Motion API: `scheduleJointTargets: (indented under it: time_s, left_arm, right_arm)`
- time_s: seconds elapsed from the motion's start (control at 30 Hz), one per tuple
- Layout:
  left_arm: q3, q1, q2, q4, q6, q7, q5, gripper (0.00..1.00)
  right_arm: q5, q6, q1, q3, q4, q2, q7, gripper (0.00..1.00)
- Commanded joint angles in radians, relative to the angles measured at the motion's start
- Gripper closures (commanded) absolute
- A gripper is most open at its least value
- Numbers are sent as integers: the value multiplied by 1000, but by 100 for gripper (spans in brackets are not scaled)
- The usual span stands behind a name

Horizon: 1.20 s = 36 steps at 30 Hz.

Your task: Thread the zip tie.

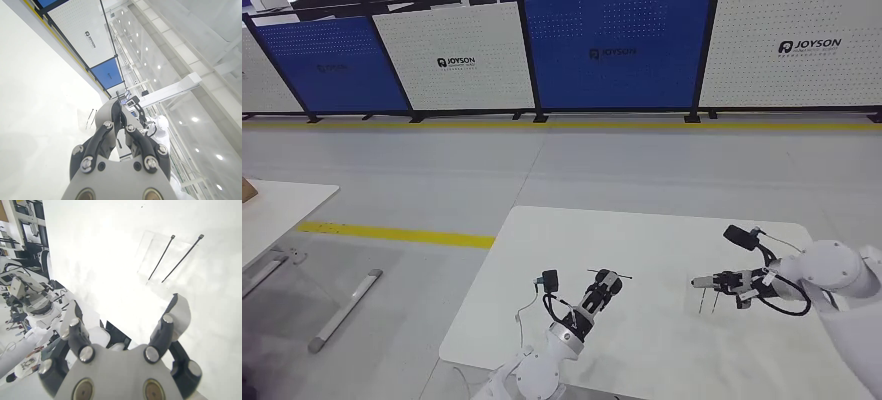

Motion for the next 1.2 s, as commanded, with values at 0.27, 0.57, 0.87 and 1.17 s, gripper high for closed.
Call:
scheduleJointTargets:
  time_s: [0.27,0.57,0.87,1.17]
  left_arm:
    - [0,0,0,0,0,0,0,100]
    - [0,0,0,0,0,0,0,100]
    - [0,0,0,0,0,0,0,100]
    - [0,0,0,0,0,0,0,100]
  right_arm:
    - [1,1,-1,2,-2,0,-2,0]
    - [-54,109,88,-70,37,-30,-108,0]
    - [-51,133,237,-218,239,-92,-28,0]
    - [-52,130,233,-218,237,-92,-36,0]
